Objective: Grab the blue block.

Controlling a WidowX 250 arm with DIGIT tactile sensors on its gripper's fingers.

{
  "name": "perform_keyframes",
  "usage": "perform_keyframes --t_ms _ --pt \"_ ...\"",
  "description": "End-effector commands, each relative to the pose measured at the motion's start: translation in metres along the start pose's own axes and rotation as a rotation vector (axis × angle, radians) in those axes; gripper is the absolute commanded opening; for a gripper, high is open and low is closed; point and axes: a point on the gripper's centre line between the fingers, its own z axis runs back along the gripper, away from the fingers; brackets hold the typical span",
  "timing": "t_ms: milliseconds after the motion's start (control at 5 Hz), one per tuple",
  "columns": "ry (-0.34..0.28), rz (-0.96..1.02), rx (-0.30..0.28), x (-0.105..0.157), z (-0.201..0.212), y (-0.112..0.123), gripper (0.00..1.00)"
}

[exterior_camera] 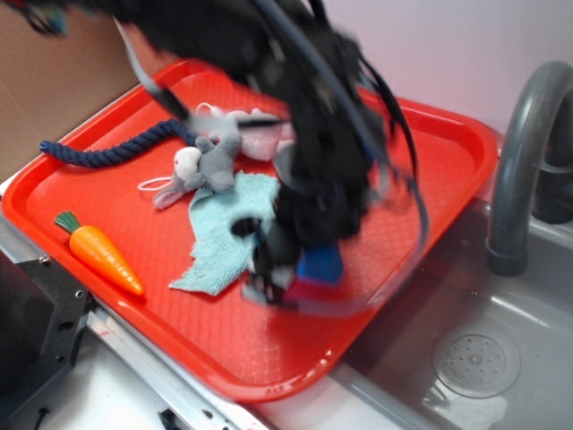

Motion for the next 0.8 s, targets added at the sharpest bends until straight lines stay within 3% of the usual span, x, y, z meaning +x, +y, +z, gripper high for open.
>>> perform_keyframes --t_ms 0,200,400,600 --pt "-0.278 0.483 -0.045 -0.064 0.076 -0.012 0.00" --pt "-0.356 0.688 -0.093 -0.095 0.106 -0.024 0.00" --pt "-0.367 0.824 -0.078 -0.111 0.112 -0.032 0.00" --pt "-0.320 0.754 -0.044 -0.111 0.110 -0.029 0.00"
